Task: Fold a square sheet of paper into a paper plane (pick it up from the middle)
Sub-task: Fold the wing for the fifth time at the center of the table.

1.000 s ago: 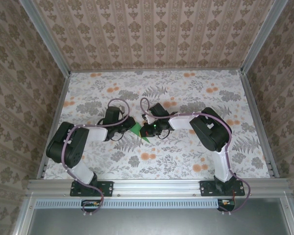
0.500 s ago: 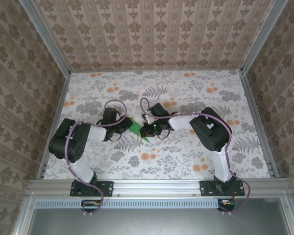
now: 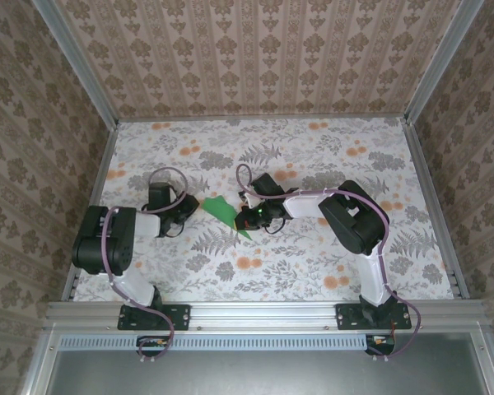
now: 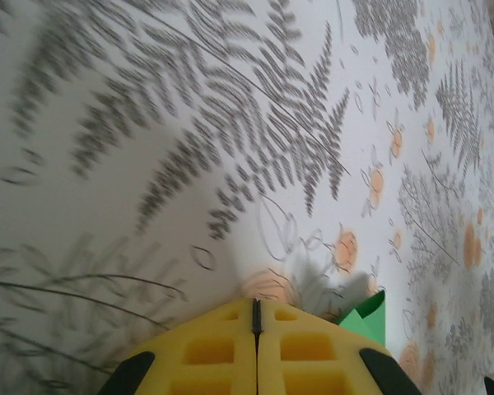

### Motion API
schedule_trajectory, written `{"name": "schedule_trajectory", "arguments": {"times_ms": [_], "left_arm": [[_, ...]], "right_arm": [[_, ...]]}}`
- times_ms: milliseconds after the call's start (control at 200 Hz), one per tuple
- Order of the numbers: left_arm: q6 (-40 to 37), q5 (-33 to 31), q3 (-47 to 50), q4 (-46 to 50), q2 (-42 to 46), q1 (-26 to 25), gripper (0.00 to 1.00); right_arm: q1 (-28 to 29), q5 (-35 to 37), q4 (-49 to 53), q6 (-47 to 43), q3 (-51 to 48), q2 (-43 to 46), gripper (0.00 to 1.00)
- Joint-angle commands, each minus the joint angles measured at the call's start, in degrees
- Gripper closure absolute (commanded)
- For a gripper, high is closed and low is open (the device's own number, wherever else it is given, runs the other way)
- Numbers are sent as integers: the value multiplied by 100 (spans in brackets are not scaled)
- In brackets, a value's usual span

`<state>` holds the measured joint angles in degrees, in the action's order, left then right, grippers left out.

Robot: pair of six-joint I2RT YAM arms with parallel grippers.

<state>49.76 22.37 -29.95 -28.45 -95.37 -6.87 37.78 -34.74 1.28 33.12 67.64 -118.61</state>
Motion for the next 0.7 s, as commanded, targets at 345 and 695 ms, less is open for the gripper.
{"name": "schedule_trajectory", "arguments": {"times_ms": [345,695], "left_arm": [[-963,-552,-705,2527,1135,-178,71],[-647,-1696,-1625,4580,1533,-1464,30]], "right_arm": [[-69,758,734,-16,299,593,77],[-635,1713,548,79,-469,2121,37]]}}
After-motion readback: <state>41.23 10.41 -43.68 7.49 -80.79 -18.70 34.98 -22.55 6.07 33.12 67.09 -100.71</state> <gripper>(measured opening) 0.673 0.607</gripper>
